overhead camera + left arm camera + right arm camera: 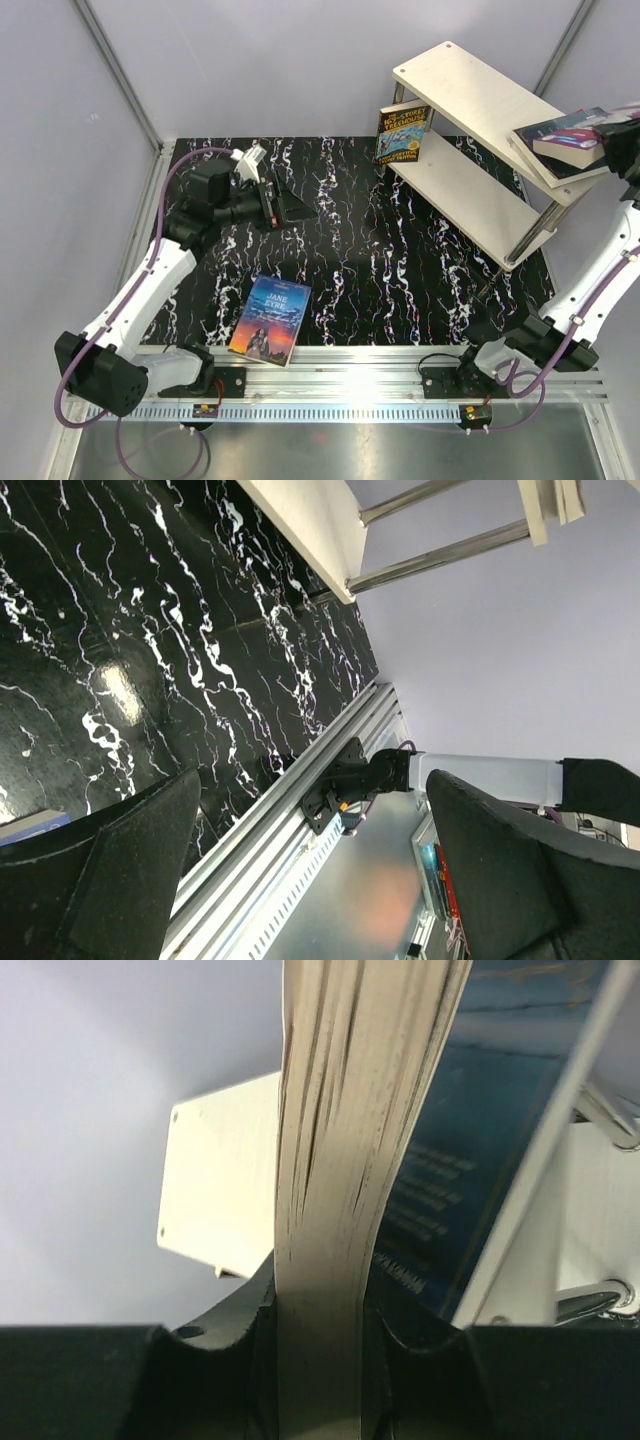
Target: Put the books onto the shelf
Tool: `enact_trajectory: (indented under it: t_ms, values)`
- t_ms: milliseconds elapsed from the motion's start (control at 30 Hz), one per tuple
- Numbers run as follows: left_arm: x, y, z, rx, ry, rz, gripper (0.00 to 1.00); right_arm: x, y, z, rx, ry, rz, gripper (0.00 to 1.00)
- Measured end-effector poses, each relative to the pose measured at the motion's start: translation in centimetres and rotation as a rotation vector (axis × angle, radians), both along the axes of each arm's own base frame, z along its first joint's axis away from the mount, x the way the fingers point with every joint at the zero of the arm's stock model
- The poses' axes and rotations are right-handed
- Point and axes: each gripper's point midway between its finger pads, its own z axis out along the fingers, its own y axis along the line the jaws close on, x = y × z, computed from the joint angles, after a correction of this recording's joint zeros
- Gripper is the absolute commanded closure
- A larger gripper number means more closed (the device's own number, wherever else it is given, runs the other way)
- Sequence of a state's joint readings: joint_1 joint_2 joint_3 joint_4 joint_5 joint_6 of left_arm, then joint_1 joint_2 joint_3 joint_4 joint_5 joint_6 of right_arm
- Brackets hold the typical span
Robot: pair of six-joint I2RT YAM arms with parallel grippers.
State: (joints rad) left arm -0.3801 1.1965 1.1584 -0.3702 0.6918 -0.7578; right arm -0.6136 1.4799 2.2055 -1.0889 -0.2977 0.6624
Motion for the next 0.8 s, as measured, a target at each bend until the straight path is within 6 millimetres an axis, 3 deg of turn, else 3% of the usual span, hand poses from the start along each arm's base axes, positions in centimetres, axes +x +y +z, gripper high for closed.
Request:
enact_trajectory:
  t_ms: [67, 133, 267, 533, 567, 633, 733, 800]
  values:
    - [-0.1, 0.0, -0.6, 0.005, 0.012, 0.000, 0.01, -0.4, -1.9, -0.6, 0.043, 0.000, -0.056, 1.00]
    - [-0.1, 0.1, -1.2, 0.011, 0.025, 0.002, 0.01, -0.3, -2.4, -1.2, 0.088, 0.001, -0.066, 1.00]
    - [-0.1, 0.4, -2.0, 0.017, 0.042, 0.010, 0.01, 0.4, -1.7, -1.8, 0.146, -0.007, -0.030, 1.00]
    - [0.1, 0.4, -1.8, 0.009, 0.025, 0.011, 0.01, 1.5, -1.3, -3.2, 0.227, -0.024, 0.012, 1.00]
    - [0.2, 0.4, -1.7, 0.008, 0.024, 0.011, 0.01, 1.5, -1.4, -3.2, 0.224, -0.023, 0.011, 0.96]
    - [0.2, 0.4, -1.7, 0.008, 0.024, 0.011, 0.01, 1.4, -1.3, -3.1, 0.219, -0.021, 0.011, 0.67]
    - [0.2, 0.5, -2.2, 0.009, 0.031, 0.011, 0.01, 1.0, -1.4, -3.3, 0.210, -0.005, -0.004, 0.02]
    - [0.2, 0.6, -2.5, 0.011, 0.040, 0.014, 0.01, 0.4, -1.7, -3.7, 0.196, 0.029, -0.030, 0.00]
